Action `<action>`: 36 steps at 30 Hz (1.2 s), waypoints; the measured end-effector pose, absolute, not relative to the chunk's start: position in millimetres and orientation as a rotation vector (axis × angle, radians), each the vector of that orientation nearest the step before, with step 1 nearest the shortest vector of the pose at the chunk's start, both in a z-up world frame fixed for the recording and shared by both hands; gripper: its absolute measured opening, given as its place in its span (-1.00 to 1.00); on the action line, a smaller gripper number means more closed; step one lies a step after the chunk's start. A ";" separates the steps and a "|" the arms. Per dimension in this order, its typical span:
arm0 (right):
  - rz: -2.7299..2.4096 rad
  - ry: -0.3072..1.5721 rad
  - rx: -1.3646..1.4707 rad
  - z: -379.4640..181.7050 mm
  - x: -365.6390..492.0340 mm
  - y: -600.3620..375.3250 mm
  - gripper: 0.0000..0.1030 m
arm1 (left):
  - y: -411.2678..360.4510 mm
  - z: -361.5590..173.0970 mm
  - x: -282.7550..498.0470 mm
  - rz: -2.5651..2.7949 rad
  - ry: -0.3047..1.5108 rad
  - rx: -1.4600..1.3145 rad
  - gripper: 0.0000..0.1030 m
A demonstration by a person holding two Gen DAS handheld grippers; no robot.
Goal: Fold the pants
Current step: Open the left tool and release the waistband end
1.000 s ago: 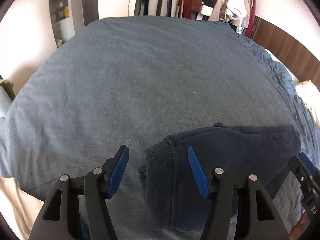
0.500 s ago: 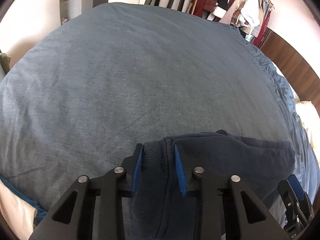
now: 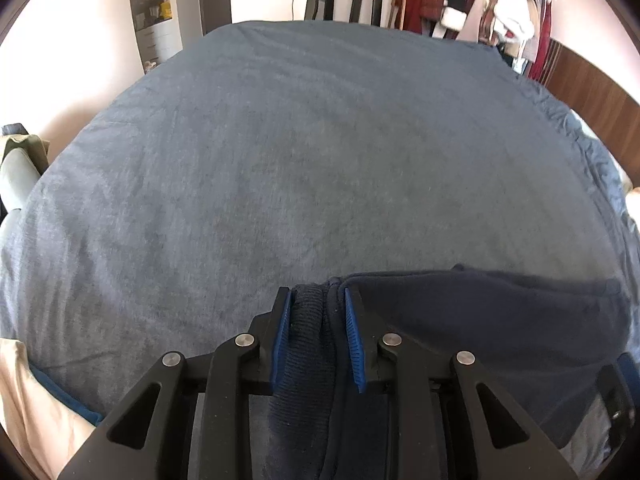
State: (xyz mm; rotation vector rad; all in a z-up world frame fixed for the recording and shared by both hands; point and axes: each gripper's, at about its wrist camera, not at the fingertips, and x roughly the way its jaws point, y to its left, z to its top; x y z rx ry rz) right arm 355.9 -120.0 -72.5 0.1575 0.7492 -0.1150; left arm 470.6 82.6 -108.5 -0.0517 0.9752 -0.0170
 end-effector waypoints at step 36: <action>0.057 0.616 0.050 2.6 258.4 -155.4 0.26 | 15.6 8.5 271.0 -0.032 0.637 0.113 0.33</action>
